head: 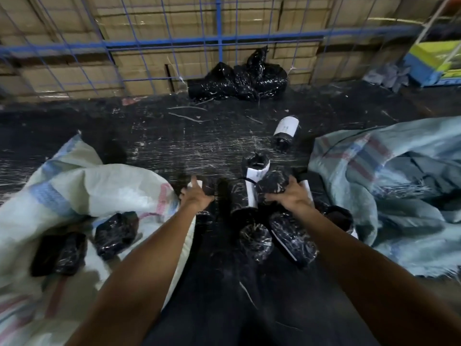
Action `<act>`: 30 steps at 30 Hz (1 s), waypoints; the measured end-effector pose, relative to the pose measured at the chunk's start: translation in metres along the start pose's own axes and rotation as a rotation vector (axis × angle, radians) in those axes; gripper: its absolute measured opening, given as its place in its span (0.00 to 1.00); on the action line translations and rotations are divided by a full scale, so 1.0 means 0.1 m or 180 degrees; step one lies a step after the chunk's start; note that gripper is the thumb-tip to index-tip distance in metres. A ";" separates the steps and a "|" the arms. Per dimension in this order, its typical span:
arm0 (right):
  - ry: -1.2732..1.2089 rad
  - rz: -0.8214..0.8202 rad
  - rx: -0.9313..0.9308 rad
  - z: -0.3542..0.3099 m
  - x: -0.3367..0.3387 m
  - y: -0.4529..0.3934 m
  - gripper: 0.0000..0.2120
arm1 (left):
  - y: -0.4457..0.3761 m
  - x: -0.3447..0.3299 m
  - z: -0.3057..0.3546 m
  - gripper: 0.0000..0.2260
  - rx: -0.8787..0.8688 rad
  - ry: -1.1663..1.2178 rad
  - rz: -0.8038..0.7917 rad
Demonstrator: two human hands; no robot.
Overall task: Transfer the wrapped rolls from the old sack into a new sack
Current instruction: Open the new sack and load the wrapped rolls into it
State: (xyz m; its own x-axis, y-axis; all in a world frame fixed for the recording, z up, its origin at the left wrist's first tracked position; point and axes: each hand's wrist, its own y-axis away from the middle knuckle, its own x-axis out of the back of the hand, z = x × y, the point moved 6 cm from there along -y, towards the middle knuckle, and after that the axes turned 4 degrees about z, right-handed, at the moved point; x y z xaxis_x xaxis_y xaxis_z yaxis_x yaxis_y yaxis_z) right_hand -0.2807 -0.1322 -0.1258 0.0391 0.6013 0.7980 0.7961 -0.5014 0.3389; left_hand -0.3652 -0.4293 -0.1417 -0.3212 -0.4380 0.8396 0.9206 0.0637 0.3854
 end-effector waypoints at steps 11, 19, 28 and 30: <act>-0.1470 -0.0008 0.0283 0.35 -0.04 0.36 0.41 | 0.76 -0.12 0.32 0.48 -0.0298 0.1510 0.0110; -0.2652 -0.0079 0.0390 0.09 0.14 0.42 0.37 | 0.97 0.38 0.25 0.38 -0.0338 0.3769 -0.0364; -0.3274 -0.2348 0.0354 -1.31 -0.98 1.31 0.15 | 1.19 1.11 -1.61 0.24 -0.0185 0.4085 -0.0860; -0.2850 -0.2668 0.0474 -1.61 -1.29 1.51 0.19 | 1.16 1.28 -2.12 0.22 0.0040 0.3979 -0.0585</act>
State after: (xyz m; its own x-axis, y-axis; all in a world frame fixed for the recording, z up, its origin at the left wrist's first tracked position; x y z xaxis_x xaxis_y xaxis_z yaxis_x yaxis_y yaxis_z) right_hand -0.2625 -0.3859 -0.0969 -0.1633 0.9460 -0.2801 0.8332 0.2843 0.4743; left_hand -0.2526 -0.6685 -0.0711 -0.0085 -0.9874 -0.1581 0.8804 -0.0824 0.4670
